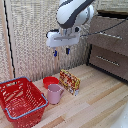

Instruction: Meticulously direct the gripper system near the nourishment stick. Grapple the nourishment stick firmly with the gripper system. Progress with the gripper system grasping the stick toward the storage box. Tenderly permit the nourishment stick to descend into the box.

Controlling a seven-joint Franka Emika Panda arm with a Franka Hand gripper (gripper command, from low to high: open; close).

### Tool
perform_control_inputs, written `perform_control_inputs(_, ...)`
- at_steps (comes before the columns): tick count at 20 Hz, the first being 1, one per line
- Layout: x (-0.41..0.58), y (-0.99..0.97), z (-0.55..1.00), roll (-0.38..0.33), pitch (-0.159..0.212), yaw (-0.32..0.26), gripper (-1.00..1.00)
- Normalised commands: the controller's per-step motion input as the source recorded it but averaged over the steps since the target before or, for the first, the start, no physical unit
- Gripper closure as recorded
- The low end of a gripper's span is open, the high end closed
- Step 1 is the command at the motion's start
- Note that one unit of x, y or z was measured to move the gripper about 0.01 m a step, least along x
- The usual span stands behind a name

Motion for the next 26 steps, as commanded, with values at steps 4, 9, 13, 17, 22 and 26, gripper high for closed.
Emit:
perform_control_inputs(4, -0.02, -0.57, -0.27, 0.021, 0.0, -0.02, -1.0)
perform_control_inputs(9, -0.065, -0.6, -0.26, 0.029, 0.0, -0.023, -1.0)
perform_control_inputs(13, -0.091, -0.32, -0.26, 0.011, 0.001, -0.01, -1.0)
perform_control_inputs(17, -0.157, -0.11, -0.34, -0.001, 0.0, 0.002, -1.0)
perform_control_inputs(22, -0.053, -0.07, -0.39, -0.023, 0.0, 0.064, -1.0)
perform_control_inputs(26, 0.0, -0.02, -0.4, -0.043, -0.007, 0.109, -1.0)
